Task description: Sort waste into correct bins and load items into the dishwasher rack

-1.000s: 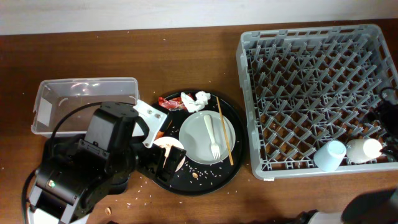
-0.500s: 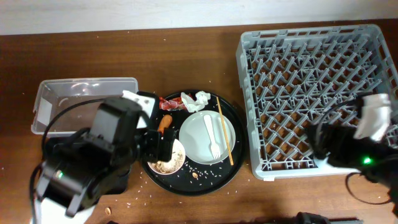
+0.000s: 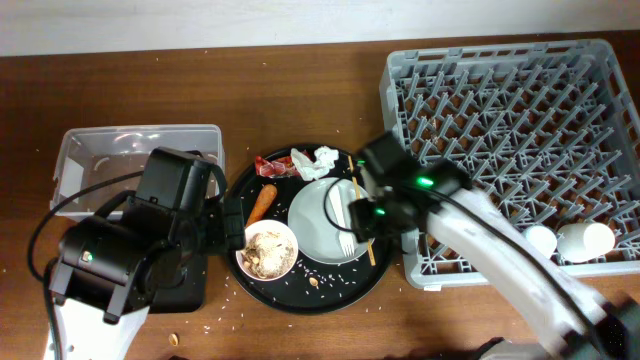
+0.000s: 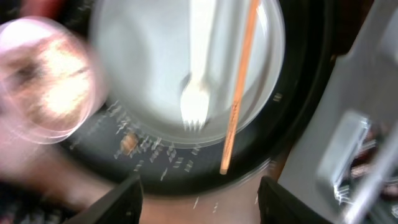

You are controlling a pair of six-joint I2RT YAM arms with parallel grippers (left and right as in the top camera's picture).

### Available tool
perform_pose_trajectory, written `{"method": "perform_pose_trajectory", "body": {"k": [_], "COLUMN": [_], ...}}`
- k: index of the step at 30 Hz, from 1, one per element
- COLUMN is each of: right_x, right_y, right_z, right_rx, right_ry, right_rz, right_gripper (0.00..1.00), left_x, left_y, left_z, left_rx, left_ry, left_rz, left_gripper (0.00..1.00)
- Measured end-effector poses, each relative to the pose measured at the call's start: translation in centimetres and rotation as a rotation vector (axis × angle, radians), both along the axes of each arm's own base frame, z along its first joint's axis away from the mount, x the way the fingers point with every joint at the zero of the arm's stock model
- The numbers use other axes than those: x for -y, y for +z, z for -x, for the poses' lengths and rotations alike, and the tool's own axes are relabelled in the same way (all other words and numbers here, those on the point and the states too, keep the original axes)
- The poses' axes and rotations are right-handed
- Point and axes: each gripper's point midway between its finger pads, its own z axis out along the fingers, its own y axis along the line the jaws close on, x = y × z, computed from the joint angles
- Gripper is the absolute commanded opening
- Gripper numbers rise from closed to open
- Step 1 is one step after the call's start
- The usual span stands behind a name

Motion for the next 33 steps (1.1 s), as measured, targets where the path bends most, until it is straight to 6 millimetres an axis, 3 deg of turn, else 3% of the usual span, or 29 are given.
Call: {"method": "perform_pose_trajectory", "body": {"k": [4, 7, 15, 22, 25, 27, 33], "right_x": [-0.1, -0.2, -0.6, -0.3, 0.3, 0.5, 1.0], "right_y": [-6.6, -9.5, -10.2, -10.2, -9.6, -8.0, 1.5], "right_z": [-2.9, -3.3, -4.2, -4.2, -3.3, -3.1, -2.9], "right_rx": [-0.036, -0.072, -0.050, -0.048, -0.068, -0.054, 0.153], "right_ry": [-0.040, -0.037, -0.042, -0.043, -0.042, -0.043, -0.063], "right_rz": [0.125, 0.159, 0.153, 0.169, 0.187, 0.180, 0.065], "right_gripper": [0.50, 0.43, 0.04, 0.04, 0.04, 0.04, 0.04], "left_x": [-0.2, -0.2, -0.2, -0.2, -0.2, -0.2, -0.2], "left_y": [0.0, 0.0, 0.0, 0.0, 0.0, 0.0, 0.0], "left_z": [0.1, 0.1, 0.1, 0.1, 0.1, 0.1, 0.1], "left_rx": [-0.003, -0.003, -0.003, -0.003, -0.003, -0.003, -0.004], "left_ry": [0.004, 0.005, 0.005, 0.005, 0.005, 0.005, 0.005], "left_rz": [-0.008, -0.009, -0.009, -0.009, -0.009, -0.009, -0.009], "left_gripper": [0.99, 0.99, 0.99, 0.99, 0.99, 0.99, 0.99]}}
